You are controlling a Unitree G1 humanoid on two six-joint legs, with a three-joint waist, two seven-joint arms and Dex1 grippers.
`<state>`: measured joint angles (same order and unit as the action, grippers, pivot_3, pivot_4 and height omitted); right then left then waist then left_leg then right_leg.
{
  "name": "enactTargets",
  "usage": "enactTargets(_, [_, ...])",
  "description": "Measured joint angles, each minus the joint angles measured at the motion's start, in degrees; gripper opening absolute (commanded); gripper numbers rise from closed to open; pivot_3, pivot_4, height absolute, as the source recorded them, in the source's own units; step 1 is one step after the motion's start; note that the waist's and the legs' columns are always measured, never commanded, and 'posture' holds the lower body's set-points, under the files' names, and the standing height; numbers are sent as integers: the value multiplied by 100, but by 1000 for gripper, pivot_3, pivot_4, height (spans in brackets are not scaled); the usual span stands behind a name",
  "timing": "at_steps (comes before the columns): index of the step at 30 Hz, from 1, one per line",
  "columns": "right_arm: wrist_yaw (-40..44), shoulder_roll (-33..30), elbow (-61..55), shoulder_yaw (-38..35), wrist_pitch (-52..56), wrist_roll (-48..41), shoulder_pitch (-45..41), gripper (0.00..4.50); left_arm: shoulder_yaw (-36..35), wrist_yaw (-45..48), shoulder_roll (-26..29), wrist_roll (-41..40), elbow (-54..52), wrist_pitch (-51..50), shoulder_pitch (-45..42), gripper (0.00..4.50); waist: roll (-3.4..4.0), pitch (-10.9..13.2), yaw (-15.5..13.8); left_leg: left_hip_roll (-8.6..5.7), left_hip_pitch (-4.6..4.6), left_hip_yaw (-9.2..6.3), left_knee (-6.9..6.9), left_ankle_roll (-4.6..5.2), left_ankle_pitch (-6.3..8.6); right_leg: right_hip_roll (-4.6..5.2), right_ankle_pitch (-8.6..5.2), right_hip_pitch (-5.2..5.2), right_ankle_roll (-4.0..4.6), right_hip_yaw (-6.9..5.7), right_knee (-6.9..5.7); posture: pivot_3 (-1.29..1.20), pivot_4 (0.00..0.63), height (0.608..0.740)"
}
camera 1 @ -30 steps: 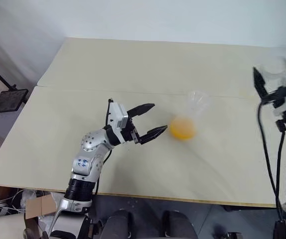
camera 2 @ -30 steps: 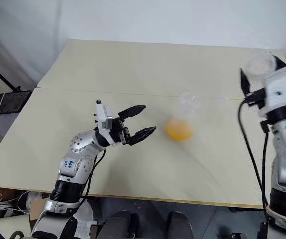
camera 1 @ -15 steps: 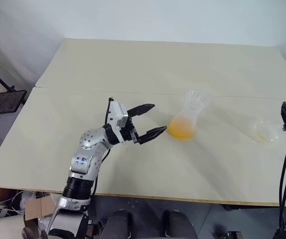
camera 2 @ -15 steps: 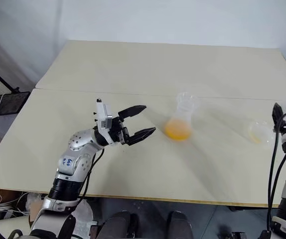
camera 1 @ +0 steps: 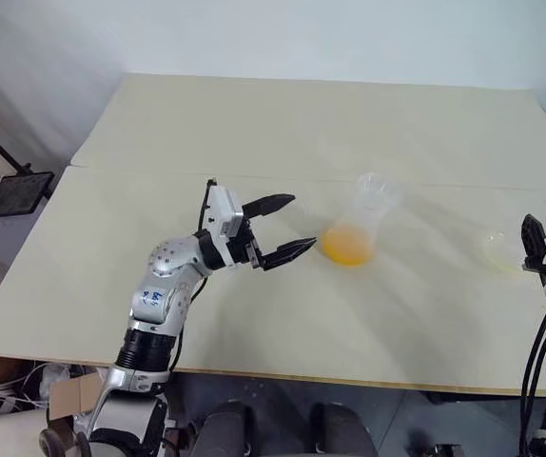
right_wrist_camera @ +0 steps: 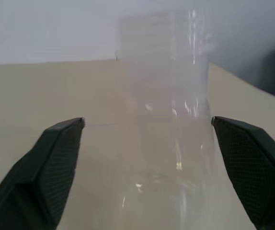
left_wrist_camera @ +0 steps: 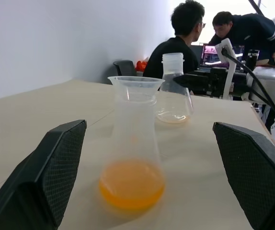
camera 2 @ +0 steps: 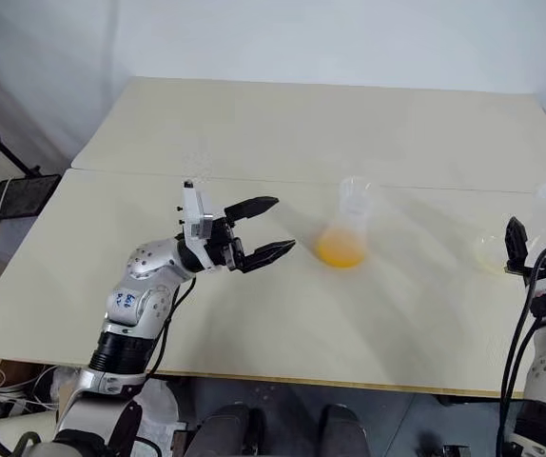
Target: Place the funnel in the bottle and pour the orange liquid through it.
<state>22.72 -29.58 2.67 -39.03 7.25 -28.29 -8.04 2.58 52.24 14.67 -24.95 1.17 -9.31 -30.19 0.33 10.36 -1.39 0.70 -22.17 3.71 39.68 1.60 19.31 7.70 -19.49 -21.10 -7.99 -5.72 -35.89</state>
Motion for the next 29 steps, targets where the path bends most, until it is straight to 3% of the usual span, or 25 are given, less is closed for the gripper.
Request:
enactTargets(10, [246, -497, -1170, -317, -333, -65, 544, 4485, -245, 107, 394, -54, 191, -79, 3, 4500, 0, 0, 4, 0, 1, 2, -1, 0, 0, -1, 0, 0, 0, 2, 4, 0, 150, 740])
enactTargets(13, [951, -979, -1605, -401, -468, -286, 821, 4485, -351, 189, 606, -37, 190, 142, 59, 4500, 0, 1, 4, 3, 3, 1, -5, 0, 0, -5, 0, 2, 0, -1, 4, 0, 150, 740])
enactTargets(17, [1899, -1173, -1827, -350, -471, -721, 1122, 4485, -445, 217, 948, -32, 170, 85, 79, 4500, -3, 2, 4, 2, 12, -2, -5, 1, 1, -3, 0, 19, 0, -3, 17, 0, 150, 740])
enactTargets(22, [3244, -1430, -2182, -13, 82, -1318, 2218, 4485, -467, 408, 1516, 131, 127, 136, 563, 4500, -3, 2, -9, 2, 17, -14, -13, 5, 3, 1, 0, 35, 0, -11, 34, 0, 150, 740])
enactTargets(26, [4249, -1483, -2278, 273, -283, -958, 2989, 4485, -454, 481, 1594, 188, -185, 204, 839, 4500, -5, 4, -27, -1, 20, -22, -12, 7, 4, 4, 0, 54, 0, -16, 54, 0, 150, 740])
enactTargets(29, [4330, -1373, -2224, 276, -440, -868, 2991, 4485, -481, 498, 1703, 178, -315, 206, 953, 4500, -5, 4, 3, 0, 39, -17, -15, 6, 4, 5, 0, 62, 0, -10, 51, 0, 150, 740])
